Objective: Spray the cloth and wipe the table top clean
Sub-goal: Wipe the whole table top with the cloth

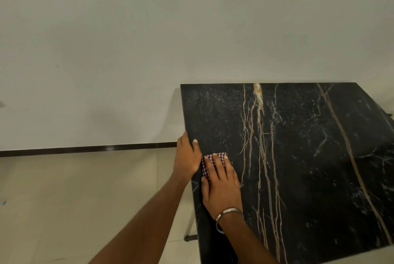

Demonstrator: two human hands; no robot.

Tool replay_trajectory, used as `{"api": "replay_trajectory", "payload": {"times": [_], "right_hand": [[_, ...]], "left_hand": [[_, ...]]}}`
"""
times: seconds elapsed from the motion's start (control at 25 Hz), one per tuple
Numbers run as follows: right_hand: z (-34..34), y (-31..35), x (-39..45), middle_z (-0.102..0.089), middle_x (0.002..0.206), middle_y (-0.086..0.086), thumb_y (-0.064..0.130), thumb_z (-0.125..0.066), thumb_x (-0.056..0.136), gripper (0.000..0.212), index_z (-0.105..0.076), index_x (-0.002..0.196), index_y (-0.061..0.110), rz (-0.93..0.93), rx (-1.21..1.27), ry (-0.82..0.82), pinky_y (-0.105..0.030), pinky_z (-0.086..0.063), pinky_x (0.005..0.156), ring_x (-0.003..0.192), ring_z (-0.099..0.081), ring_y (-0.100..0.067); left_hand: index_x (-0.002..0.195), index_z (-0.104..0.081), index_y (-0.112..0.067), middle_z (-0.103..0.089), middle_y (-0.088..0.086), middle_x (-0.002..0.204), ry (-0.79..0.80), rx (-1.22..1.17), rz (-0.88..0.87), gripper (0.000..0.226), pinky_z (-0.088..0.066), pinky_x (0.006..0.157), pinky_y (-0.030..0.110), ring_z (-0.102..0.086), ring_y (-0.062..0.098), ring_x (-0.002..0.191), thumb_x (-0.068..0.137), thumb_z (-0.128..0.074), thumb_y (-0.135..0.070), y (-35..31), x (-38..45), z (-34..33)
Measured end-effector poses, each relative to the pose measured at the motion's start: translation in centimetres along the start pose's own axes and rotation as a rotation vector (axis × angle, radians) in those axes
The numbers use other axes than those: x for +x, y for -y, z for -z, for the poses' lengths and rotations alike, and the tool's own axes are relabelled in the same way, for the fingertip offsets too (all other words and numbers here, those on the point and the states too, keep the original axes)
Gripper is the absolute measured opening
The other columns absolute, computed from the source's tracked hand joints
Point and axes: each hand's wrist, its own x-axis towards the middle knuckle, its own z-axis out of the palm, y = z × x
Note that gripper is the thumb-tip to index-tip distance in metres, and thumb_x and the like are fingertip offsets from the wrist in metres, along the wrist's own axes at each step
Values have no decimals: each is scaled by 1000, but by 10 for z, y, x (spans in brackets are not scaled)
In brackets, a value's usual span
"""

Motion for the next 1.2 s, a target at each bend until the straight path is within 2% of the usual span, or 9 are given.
{"api": "replay_trajectory", "payload": {"times": [0.16,0.44,0.6,0.76,0.88,1.08,1.2], "right_hand": [[2,-1,-7,-31,155,0,51,-34,92,59,-27,146,29,14,16,-5,-44,-17,114,145,-20,-26],[9,-22,-49,-20,159,1,44,-32,96,58,-21,150,26,121,74,44,-42,-7,118,148,-4,-22],[13,-37,-78,-15,160,1,44,-29,95,61,-14,151,25,161,98,75,-41,-3,118,148,-1,-22],[18,-52,-108,-17,159,-1,46,-34,94,65,-15,151,22,205,83,72,-41,-4,117,148,-4,-24],[23,-64,-125,-10,161,-2,55,-38,90,75,-8,152,24,238,98,129,-41,3,116,148,2,-24],[36,-80,-148,-4,161,-1,71,-51,78,100,-4,152,24,310,150,218,-46,-1,119,148,6,-24],[39,-88,-154,7,161,0,73,-62,68,116,3,152,25,347,152,322,-44,5,115,147,14,-24]], "left_hand": [[149,-25,-11,-28,6,154,-24,132,-6,53,-29,114,34,-32,22,140,102,-37,-31,-1,-29,-6],[152,-21,-13,-11,4,161,-33,286,36,56,-17,119,37,-13,22,148,102,-37,-33,-4,-87,-22],[147,-35,-10,-22,4,158,-69,368,-54,50,-17,120,36,-17,20,147,101,-38,-30,-1,-124,-33],[132,-54,-10,-37,2,152,-66,364,-141,37,-21,116,31,-26,17,143,101,-40,-24,2,-161,-43],[129,-57,-12,-40,-1,150,-39,354,-128,35,-24,111,25,-34,15,139,102,-38,-24,0,-182,-50],[129,-58,-12,-42,-2,149,-21,408,-106,37,-31,113,30,-40,14,136,103,-35,-25,-1,-213,-59],[129,-58,-11,-44,0,148,-15,436,-112,37,-33,111,29,-44,16,133,103,-36,-25,-4,-229,-61]]}}
